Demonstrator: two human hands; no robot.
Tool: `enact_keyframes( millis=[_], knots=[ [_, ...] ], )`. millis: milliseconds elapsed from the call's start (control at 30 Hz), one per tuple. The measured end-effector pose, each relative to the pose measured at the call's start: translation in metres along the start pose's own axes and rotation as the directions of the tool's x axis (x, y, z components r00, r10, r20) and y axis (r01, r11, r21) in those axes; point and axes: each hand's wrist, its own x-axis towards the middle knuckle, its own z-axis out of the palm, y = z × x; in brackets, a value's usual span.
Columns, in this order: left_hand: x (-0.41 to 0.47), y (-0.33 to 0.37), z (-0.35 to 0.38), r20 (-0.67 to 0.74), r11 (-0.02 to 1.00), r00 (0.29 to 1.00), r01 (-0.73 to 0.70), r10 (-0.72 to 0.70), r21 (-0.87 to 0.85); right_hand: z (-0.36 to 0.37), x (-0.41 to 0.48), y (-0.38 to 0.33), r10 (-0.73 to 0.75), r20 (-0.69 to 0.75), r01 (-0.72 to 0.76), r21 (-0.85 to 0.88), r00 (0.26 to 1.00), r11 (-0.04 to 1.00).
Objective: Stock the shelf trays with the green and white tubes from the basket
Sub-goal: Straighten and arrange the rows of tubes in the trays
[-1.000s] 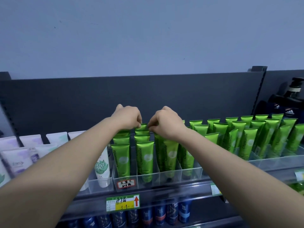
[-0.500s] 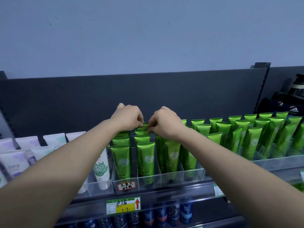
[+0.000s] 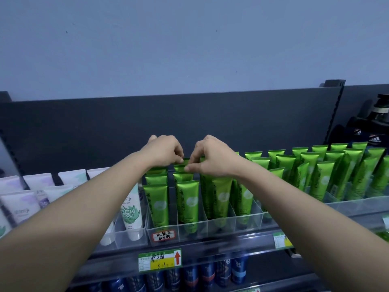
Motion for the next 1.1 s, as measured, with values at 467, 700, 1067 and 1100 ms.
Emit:
enact_keyframes(
  millis=[467, 700, 1067, 1100],
  knots=[
    [-0.013, 0.002, -0.007, -0.030, 0.999, 0.999, 0.020, -0.022, -0.051, 0.003, -0.007, -0.002, -0.028, 0.003, 0.028, -0.147, 1.000, 0.989],
    [-0.015, 0.005, -0.010, -0.032, 0.999, 0.999, 0.018, -0.019, -0.048, 0.004, -0.009, -0.002, -0.027, -0.005, 0.026, -0.153, 1.000, 0.988],
    [-0.017, 0.038, -0.017, -0.043, 0.949, 0.990, -0.138, 0.132, -0.283, -0.033, -0.035, 0.014, 0.114, -0.073, -0.113, 0.022, 0.991, 0.993],
    [-0.017, 0.042, -0.017, -0.020, 0.946, 0.988, -0.151, 0.152, -0.287, -0.035, -0.040, 0.015, 0.120, -0.074, -0.119, 0.021, 0.990, 0.993]
  ],
)
